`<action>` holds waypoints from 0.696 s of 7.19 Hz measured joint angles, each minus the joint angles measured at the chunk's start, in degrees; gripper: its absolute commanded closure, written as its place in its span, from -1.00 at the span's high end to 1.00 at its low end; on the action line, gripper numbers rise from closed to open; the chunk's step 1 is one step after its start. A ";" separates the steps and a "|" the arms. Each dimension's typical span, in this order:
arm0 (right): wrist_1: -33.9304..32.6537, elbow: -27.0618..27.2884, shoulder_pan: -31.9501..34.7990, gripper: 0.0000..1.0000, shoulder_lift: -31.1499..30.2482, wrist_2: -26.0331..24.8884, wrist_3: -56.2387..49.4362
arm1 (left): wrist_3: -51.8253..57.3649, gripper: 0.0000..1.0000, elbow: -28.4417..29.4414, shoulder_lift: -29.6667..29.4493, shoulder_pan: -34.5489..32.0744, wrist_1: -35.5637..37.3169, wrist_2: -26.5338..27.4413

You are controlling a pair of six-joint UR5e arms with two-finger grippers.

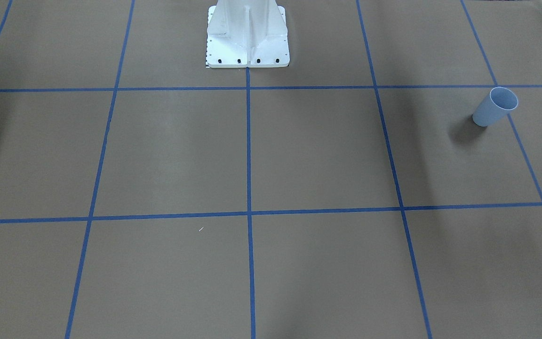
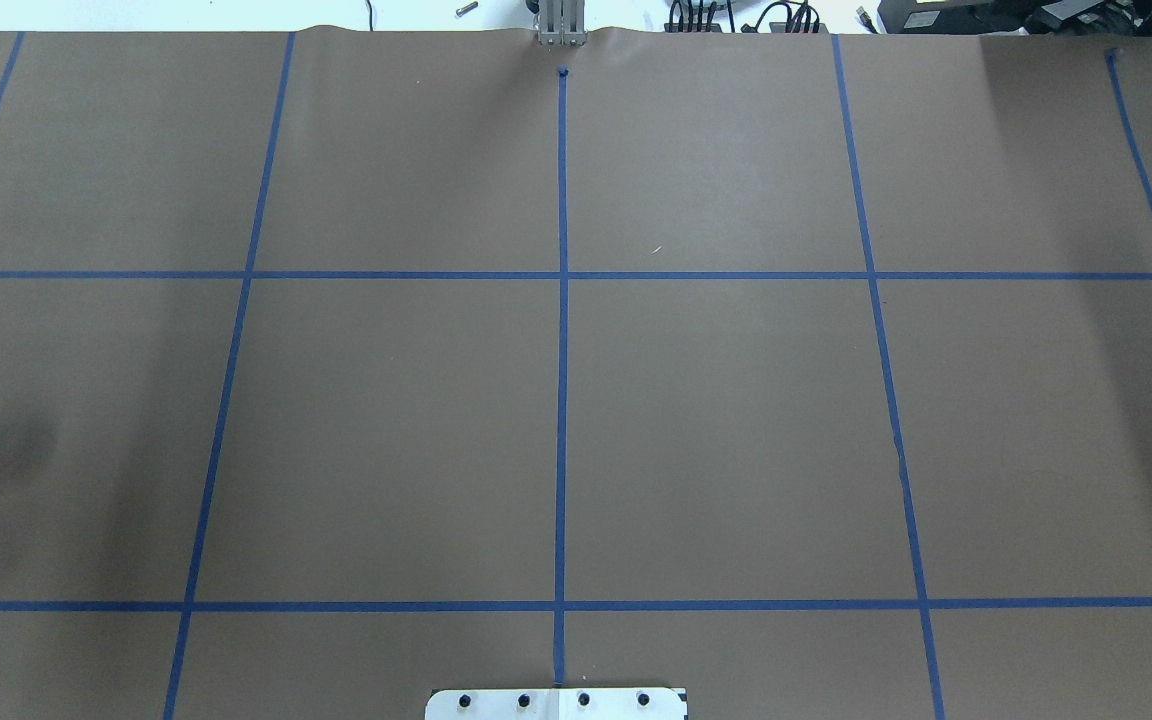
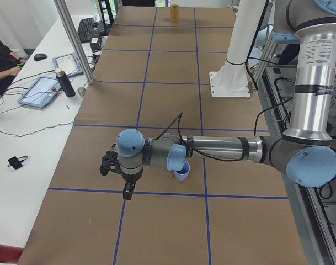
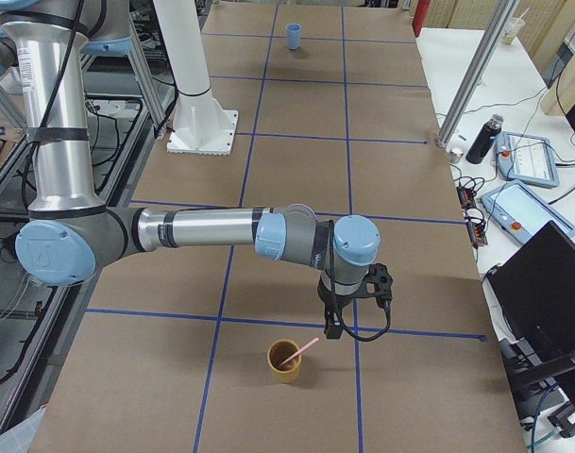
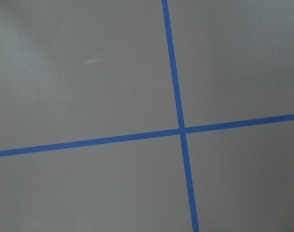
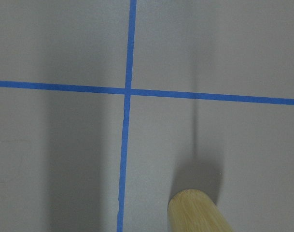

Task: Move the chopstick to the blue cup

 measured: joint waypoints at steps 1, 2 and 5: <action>0.04 0.31 0.00 1.00 0.53 -0.06 -0.01 | -0.02 0.96 -0.02 -0.08 0.02 -0.08 -0.02; 0.23 0.49 0.00 1.00 0.51 -0.10 -0.03 | -0.07 0.96 -0.03 -0.27 0.03 -0.22 0.00; 10.76 -1.39 -0.03 1.00 -3.44 -0.26 0.01 | -0.26 0.96 0.40 -0.19 0.30 -0.51 0.17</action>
